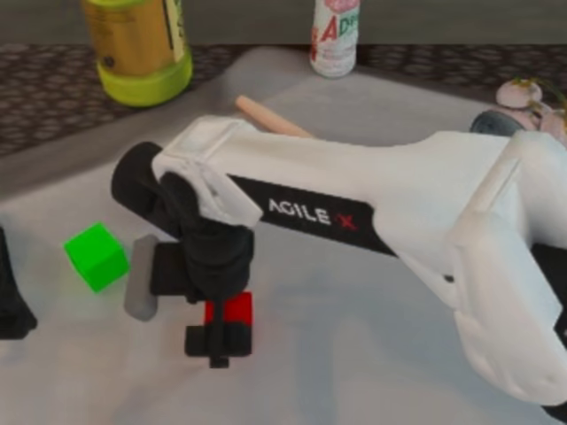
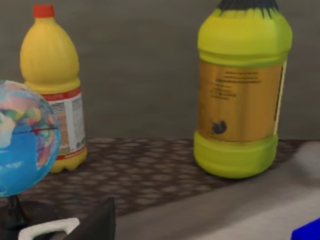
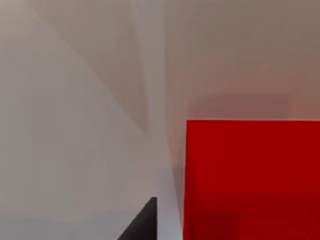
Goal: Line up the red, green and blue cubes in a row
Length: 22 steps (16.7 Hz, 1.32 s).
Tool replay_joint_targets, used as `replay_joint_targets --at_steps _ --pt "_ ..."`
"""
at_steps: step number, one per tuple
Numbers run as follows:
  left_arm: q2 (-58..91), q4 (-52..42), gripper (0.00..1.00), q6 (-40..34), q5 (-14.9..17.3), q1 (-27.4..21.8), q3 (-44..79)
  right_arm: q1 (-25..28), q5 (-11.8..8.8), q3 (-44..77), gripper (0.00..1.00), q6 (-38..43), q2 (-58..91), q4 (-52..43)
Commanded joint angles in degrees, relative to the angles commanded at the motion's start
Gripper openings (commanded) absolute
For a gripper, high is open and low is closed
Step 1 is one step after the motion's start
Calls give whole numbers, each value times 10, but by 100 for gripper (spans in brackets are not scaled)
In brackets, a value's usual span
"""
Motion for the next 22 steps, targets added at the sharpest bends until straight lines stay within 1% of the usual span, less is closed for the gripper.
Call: replay_joint_targets --at_steps 1,10,12,17,19,22 --pt "0 0 100 0 0 0 0 0 0 0 100 0 0 0" --pt "0 0 100 0 0 0 0 -1 0 2 100 0 0 -2" --pt "0 0 100 0 0 0 0 1 0 24 100 -2 0 -24" --pt "0 0 100 0 0 0 0 2 0 118 100 -2 -8 -130" --pt "0 0 100 0 0 0 0 2 0 137 100 -2 -12 -149" --pt "0 0 100 0 0 0 0 2 0 137 100 -2 -12 -149"
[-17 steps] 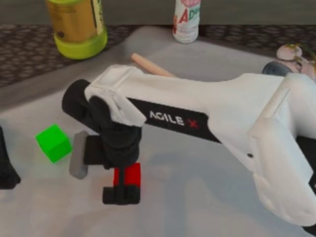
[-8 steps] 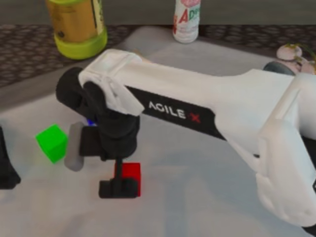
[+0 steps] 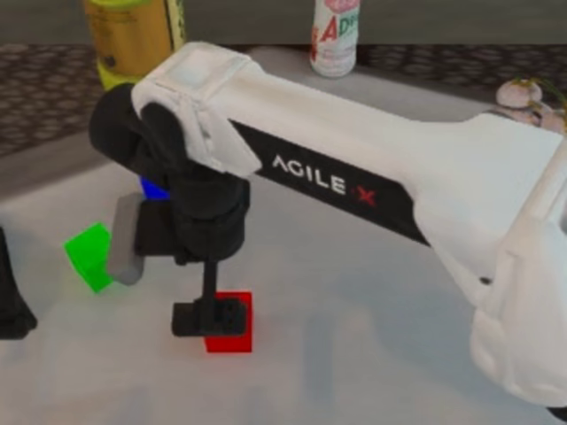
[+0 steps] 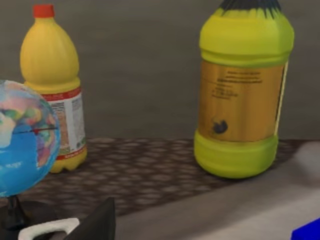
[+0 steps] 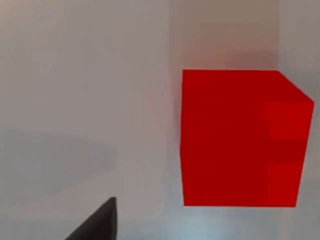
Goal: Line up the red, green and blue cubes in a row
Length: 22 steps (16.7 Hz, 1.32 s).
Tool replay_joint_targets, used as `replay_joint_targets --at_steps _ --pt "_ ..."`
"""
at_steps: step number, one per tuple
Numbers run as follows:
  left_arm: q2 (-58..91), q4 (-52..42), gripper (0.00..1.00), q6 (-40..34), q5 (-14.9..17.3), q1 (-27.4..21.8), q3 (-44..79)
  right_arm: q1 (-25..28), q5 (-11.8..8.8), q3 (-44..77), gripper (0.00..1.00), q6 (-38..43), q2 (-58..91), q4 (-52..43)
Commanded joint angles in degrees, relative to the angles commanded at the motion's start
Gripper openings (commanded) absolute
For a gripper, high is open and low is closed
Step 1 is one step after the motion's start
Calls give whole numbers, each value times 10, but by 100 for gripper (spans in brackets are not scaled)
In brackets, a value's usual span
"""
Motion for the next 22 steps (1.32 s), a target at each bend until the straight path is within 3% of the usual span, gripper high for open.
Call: replay_joint_targets --at_steps 5,10,17,22 --pt "28 -19 100 13 0 -2 27 -17 -4 -34 100 7 -33 27" --pt "175 -104 100 71 0 -16 150 -95 -16 -189 100 52 -212 143" --pt "551 -290 100 194 1 -45 395 -266 -29 -581 100 166 -658 384" --pt "802 -427 100 282 0 -65 567 -390 -26 -913 100 252 -999 563"
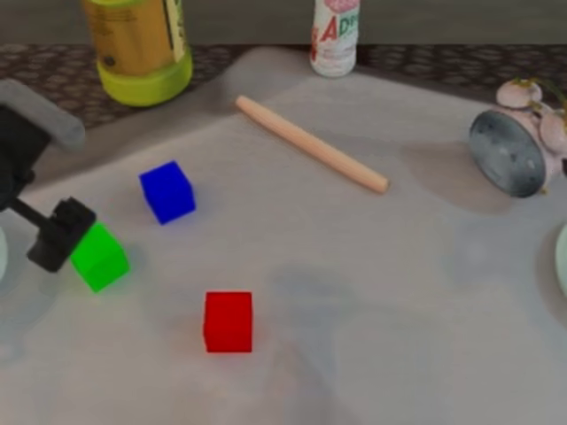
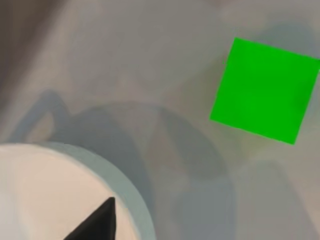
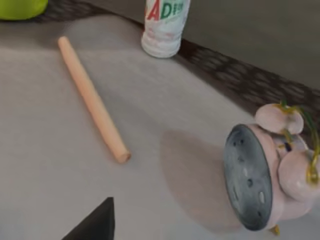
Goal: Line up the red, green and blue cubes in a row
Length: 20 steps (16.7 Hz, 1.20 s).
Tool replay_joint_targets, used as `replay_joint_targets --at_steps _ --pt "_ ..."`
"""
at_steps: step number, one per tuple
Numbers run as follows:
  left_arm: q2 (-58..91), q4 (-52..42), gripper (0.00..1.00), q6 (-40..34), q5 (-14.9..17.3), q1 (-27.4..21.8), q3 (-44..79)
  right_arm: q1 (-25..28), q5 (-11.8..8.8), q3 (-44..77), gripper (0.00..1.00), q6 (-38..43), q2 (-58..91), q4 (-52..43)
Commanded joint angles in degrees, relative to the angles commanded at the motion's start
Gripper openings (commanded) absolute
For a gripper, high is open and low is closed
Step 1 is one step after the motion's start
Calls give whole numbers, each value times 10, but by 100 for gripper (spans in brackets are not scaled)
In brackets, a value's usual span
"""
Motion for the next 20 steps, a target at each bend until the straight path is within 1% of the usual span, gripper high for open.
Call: replay_joint_targets --at_steps 3,5,9,12,17,20 --pt "127 -68 100 45 0 -10 92 -59 8 -171 100 42 -174 92" --pt "198 -103 100 70 0 -16 144 -91 14 -264 100 65 -269 146" --pt "291 -151 100 105 1 -24 220 -133 27 -386 100 97 -391 223" --pt "316 -163 100 114 1 -26 240 -144 31 -418 100 106 -422 246" --pt "319 -162 100 115 1 -23 240 -144 31 -418 100 106 -422 246" --pt "336 -122 100 116 1 -24 218 -144 31 -418 100 106 -422 246"
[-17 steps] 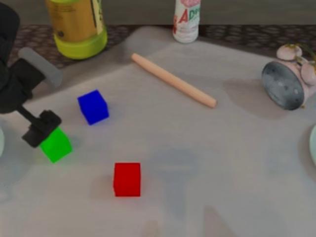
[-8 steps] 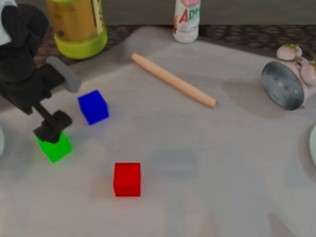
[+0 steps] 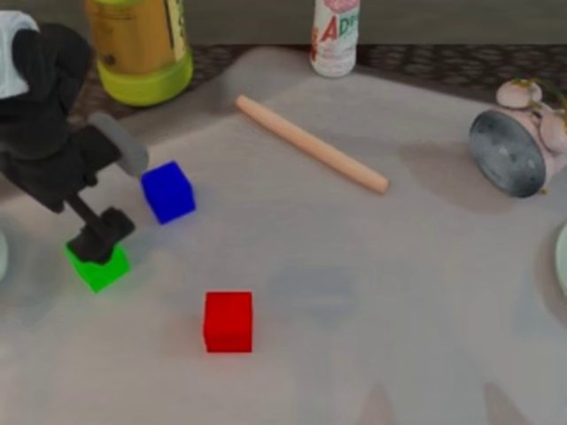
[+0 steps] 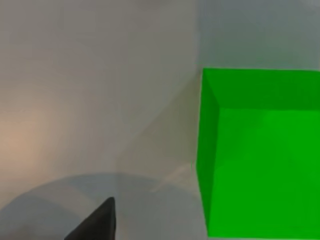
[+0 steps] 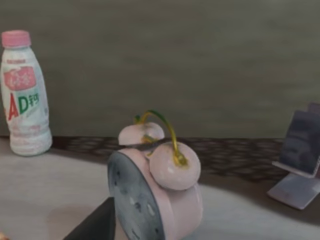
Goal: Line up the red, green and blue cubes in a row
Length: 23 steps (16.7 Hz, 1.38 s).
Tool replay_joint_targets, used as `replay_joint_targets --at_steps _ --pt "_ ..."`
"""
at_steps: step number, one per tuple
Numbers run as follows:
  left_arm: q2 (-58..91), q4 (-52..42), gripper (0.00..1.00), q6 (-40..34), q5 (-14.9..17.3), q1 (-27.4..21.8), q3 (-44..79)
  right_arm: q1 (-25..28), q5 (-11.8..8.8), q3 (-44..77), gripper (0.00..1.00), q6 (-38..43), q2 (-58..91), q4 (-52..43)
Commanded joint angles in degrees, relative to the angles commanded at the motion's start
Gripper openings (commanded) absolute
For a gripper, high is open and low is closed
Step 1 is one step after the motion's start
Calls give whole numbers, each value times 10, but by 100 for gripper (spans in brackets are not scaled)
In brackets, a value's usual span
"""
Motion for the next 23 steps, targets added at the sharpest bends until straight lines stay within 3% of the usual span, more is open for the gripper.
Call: replay_joint_targets --at_steps 5,10,23 --pt "47 108 100 0 0 0 -58 0 0 0 100 0 0 0" --pt "55 123 100 0 0 0 -67 0 0 0 100 0 0 0" --pt "55 123 2 0 0 0 -67 0 0 0 100 0 0 0"
